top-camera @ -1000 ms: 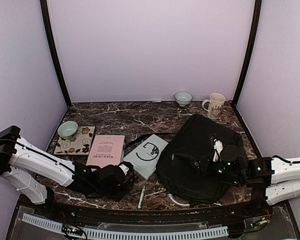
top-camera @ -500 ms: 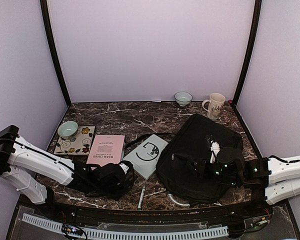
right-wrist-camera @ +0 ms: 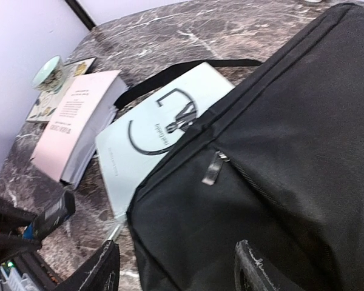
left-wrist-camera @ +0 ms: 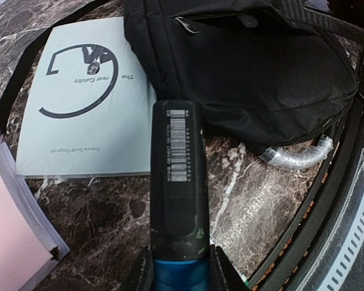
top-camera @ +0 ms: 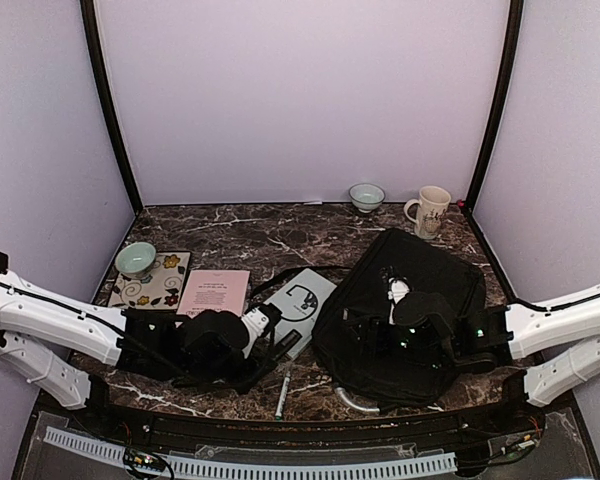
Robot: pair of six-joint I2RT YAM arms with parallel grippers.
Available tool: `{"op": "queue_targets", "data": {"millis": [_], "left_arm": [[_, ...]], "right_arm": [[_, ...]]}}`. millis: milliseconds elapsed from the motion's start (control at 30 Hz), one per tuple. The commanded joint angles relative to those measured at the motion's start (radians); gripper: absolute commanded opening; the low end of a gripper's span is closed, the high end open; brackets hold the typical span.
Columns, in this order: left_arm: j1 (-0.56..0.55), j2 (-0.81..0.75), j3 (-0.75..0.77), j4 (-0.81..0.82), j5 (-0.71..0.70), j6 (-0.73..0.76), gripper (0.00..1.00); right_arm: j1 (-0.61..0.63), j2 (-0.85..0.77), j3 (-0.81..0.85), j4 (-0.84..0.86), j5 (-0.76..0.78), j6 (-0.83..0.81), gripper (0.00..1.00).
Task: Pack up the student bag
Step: Place the pen in the upper front pocket of the bag.
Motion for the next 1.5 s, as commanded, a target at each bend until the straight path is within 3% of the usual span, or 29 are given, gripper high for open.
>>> {"op": "queue_targets", "data": {"millis": [0, 167, 367, 500, 700, 900, 1233, 1467], "left_arm": [[-0.024, 0.081, 0.074, 0.005, 0.025, 0.038, 0.11], [-0.025, 0.197, 0.171, 0.021, 0.062, 0.056, 0.11], [-0.024, 0.33, 0.322, 0.015, 0.1, 0.094, 0.11], [-0.02, 0.446, 0.452, -0.022, 0.144, 0.121, 0.11], [0.004, 0.51, 0.54, -0.039, 0.217, 0.158, 0.1], [0.022, 0.504, 0.526, -0.042, 0.231, 0.173, 0.1], [0.054, 0.551, 0.529, -0.011, 0.282, 0.185, 0.1], [0.062, 0.62, 0.613, -0.04, 0.288, 0.188, 0.1]], "right_arm": [[0.009, -0.01, 0.031, -0.151, 0.144, 0.051, 0.66], [0.01, -0.064, 0.022, -0.311, 0.228, 0.1, 0.73], [0.01, -0.116, -0.036, -0.336, 0.244, 0.086, 0.93], [0.01, -0.102, -0.037, -0.373, 0.244, 0.089, 0.97], [0.01, -0.067, -0.031, -0.42, 0.259, 0.107, 0.97], [0.01, -0.046, -0.017, -0.43, 0.263, 0.104, 0.96], [0.011, -0.013, -0.013, -0.446, 0.299, 0.122, 0.89], [0.01, 0.03, -0.001, -0.416, 0.368, 0.126, 0.84]]}}
